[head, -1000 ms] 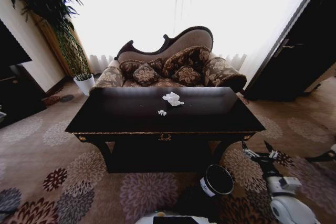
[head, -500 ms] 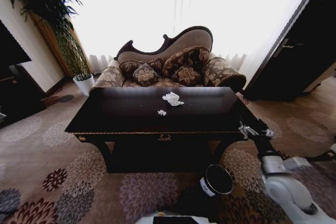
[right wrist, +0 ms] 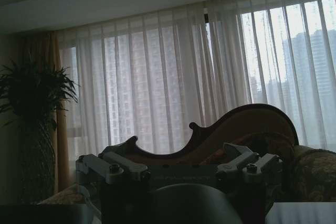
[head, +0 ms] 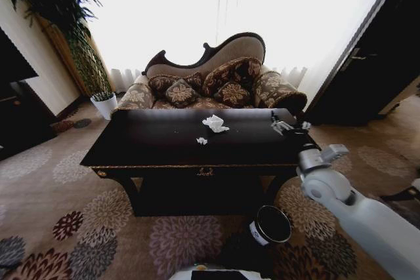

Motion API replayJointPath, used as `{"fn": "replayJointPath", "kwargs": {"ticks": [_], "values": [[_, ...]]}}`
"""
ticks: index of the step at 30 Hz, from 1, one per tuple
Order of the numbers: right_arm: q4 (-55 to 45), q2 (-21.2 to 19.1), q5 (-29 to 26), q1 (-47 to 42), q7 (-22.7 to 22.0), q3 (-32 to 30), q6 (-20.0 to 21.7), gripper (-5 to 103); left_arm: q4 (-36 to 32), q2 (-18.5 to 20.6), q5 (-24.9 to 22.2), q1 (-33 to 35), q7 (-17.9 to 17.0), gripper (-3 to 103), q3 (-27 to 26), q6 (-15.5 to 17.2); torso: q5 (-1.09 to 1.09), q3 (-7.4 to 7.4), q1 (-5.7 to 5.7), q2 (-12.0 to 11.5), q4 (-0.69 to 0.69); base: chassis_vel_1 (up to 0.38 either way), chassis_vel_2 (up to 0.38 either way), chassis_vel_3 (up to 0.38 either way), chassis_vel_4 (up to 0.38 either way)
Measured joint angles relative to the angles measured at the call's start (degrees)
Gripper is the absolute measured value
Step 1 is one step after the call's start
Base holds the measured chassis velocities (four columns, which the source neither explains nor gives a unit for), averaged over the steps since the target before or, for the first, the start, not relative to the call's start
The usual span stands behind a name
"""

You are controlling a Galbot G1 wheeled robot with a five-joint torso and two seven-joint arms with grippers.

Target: Move to the front of the table and place the trash on the table into the trash bin.

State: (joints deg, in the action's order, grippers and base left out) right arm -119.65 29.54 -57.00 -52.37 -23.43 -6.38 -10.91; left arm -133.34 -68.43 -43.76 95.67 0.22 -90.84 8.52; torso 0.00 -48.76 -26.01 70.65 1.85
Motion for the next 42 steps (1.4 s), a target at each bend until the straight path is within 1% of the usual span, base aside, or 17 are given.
{"fn": "replayJointPath", "kwargs": {"ticks": [1,2,3,5,6,7,10,11,13,14,19,22,23,25,28,34,42], "values": [[0.8,-0.6,-0.3,5.6,-0.4,6.2,-0.2,100,-0.5,-0.5,0.4,0.3,0.0,100,0.1,0.0,0.01,0.0,0.0,0.0,0.01,0.0,0.0,0.0,0.0],[0.8,-0.6,-0.3,5.6,-0.4,6.2,-0.2,100,-0.5,-0.5,0.4,0.3,0.0,100,0.1,0.0,0.01,0.0,0.0,0.0,0.01,0.0,0.0,0.0,0.0],[1.4,-0.9,-0.3,9.3,-0.6,10.1,-0.5,100,-0.8,-0.8,0.6,0.4,0.0,100,0.2,0.0,-0.01,0.0,0.0,0.0,0.01,0.0,0.0,0.0,0.0],[4.1,-0.8,-0.1,21.8,-0.8,24.6,-1.4,100,-1.9,-2.1,1.3,0.9,0.0,100,0.8,0.1,-0.02,0.0,0.0,0.0,0.01,0.0,0.0,0.0,0.0],[5.2,-0.2,0.1,26.1,-0.9,29.2,-1.6,100,-2.3,-2.6,1.6,1.1,0.0,100,0.9,0.1,0.02,-0.01,0.0,0.0,0.01,0.0,0.0,0.0,0.0],[5.2,-0.2,0.1,26.1,-0.9,29.2,-1.6,100,-2.3,-2.6,1.6,1.1,0.0,100,0.9,0.1,0.02,-0.01,0.0,0.0,0.01,0.0,0.0,0.0,0.0],[8.5,3.0,1.2,37.9,-1.5,39.7,-1.6,100,-2.8,-3.7,2.1,1.6,0.0,100,1.0,0.2,-0.04,0.0,0.0,0.0,0.0,0.0,0.0,0.0,0.0],[9.3,3.9,1.5,39.8,-1.5,41.5,-1.6,100,-2.8,-3.8,2.2,1.8,0.0,100,0.9,0.2,-0.02,0.0,0.0,0.0,0.0,0.0,0.0,0.0,0.0],[12.2,7.2,2.2,46.1,-1.9,47.7,-1.1,100,-2.8,-4.0,2.2,2.2,0.0,100,0.3,0.1,-0.02,0.0,0.0,0.0,-0.01,0.0,0.0,0.0,0.0],[12.2,7.2,2.2,46.1,-1.9,47.7,-1.1,100,-2.8,-4.0,2.2,2.2,0.0,100,0.3,0.1,-0.02,0.0,0.0,0.0,-0.01,0.0,0.0,0.0,0.0],[17.1,12.1,2.0,56.2,-2.0,57.6,0.2,100,-2.6,-4.0,2.2,2.6,0.0,100,-0.4,-0.1,0.0,0.0,0.0,0.0,0.01,0.0,0.0,0.0,0.0],[18.7,13.5,1.6,59.4,-1.2,60.3,1.1,100,-2.6,-4.0,2.2,2.5,0.0,100,-0.2,-0.1,-0.01,0.0,0.0,0.0,0.0,0.0,0.0,0.0,0.0],[20.5,14.6,1.0,63.3,0.7,64.2,2.9,100,-2.5,-4.1,2.4,2.3,0.0,100,0.1,-0.1,-0.02,0.0,0.0,0.0,0.0,0.0,0.0,0.0,0.0],[21.2,14.9,0.9,64.9,1.8,65.8,4.1,100,-2.5,-4.1,2.5,2.2,0.0,100,0.3,-0.1,-0.02,0.0,0.0,0.0,0.0,0.0,0.0,0.0,0.0],[24.2,15.7,-0.1,69.8,6.5,71.2,11.1,100,-2.4,-4.4,2.7,1.9,0.0,100,0.7,-0.2,-0.02,0.0,0.0,0.0,0.01,0.0,0.0,0.0,0.0],[28.8,17.4,0.1,73.5,11.5,75.3,16.4,100,-2.0,-4.3,2.7,2.0,0.0,100,0.7,-0.7,0.0,0.0,0.0,0.0,0.03,0.0,0.0,0.0,0.0],[31.9,19.9,-0.3,76.5,13.0,76.9,20.9,100,-1.7,-4.6,3.1,2.0,0.0,100,1.0,-1.2,-0.01,0.0,0.0,0.0,0.0,0.0,0.0,0.0,0.0]]}}
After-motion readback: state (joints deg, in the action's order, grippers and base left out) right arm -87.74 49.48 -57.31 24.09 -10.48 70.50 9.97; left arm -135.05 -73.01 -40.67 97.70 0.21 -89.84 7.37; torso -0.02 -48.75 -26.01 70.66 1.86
